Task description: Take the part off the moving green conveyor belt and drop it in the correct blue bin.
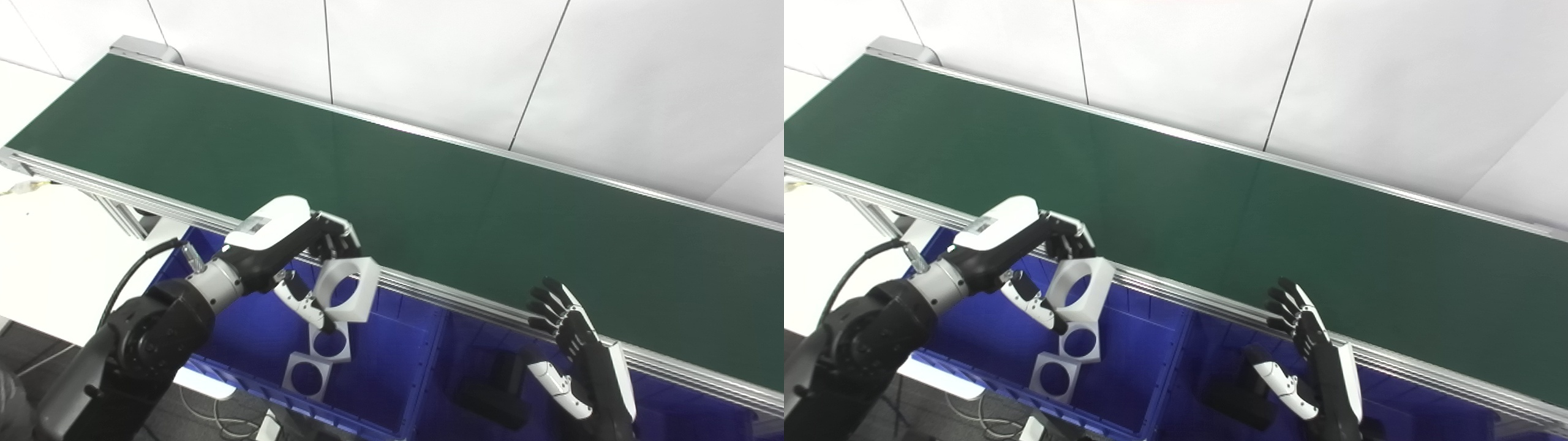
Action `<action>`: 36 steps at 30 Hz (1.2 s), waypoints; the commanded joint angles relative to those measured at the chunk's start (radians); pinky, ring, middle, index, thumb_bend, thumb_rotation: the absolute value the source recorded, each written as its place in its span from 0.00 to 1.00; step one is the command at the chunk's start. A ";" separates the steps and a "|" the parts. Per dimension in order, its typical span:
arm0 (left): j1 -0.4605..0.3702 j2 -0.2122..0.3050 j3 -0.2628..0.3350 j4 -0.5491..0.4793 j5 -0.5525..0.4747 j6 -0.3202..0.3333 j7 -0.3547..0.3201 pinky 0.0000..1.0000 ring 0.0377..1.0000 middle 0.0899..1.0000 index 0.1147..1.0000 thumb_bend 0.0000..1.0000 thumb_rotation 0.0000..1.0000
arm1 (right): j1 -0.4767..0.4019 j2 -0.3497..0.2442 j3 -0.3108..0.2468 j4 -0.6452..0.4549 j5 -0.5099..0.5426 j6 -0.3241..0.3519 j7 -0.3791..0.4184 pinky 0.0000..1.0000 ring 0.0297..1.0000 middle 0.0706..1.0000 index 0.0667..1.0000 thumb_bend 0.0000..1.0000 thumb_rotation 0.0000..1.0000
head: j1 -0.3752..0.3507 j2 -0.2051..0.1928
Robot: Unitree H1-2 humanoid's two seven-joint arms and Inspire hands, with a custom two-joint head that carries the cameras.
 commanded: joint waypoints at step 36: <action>-0.017 0.006 -0.127 0.371 0.251 -0.086 0.223 0.59 0.54 0.43 0.43 0.52 0.00 | 0.002 0.007 0.001 -0.053 0.012 -0.007 0.003 0.73 0.80 0.84 0.90 0.66 0.59 | -0.001 0.012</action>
